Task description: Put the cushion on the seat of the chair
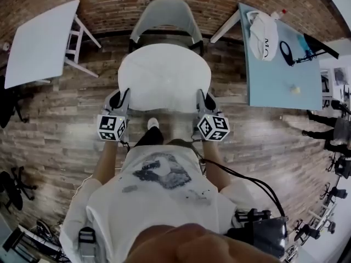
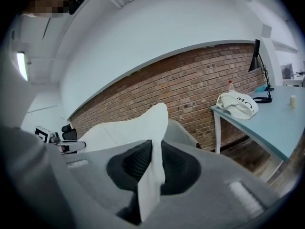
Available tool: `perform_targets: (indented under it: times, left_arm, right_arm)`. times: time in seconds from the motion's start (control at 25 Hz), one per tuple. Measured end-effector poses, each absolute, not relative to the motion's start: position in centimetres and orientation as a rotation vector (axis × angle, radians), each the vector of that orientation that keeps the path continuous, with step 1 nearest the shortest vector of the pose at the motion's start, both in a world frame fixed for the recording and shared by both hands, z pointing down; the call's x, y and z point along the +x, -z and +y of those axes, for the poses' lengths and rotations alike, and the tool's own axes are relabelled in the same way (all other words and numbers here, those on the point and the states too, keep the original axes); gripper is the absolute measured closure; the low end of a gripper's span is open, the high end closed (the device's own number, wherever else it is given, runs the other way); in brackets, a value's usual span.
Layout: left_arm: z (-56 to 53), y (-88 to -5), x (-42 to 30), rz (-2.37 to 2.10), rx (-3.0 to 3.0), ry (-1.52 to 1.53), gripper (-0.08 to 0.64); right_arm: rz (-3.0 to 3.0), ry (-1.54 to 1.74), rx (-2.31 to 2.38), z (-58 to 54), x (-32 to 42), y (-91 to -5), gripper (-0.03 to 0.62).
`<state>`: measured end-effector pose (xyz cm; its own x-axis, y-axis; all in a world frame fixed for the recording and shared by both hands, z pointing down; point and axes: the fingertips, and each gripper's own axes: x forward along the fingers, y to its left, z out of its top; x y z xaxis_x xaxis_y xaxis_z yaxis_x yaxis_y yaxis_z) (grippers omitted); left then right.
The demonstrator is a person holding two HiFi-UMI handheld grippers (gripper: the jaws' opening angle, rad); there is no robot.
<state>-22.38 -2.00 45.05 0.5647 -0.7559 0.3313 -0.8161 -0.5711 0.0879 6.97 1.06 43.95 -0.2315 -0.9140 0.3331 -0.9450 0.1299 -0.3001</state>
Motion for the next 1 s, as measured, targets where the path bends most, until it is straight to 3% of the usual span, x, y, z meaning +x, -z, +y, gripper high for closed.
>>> perform_targets:
  times: [0.52,1.0]
  left_arm:
    - [-8.4,-46.2,-22.4,-1.262,2.549,-0.412,0.514]
    - [-18.4,-52.9,-17.8,-1.209,2.459,-0.542,0.514]
  right_arm:
    - [-2.267,-0.758,1.921,-4.5,7.0,-45.1,0.548]
    - [-2.191,-0.894,1.854,-14.7,11.5,-52.7,0.548]
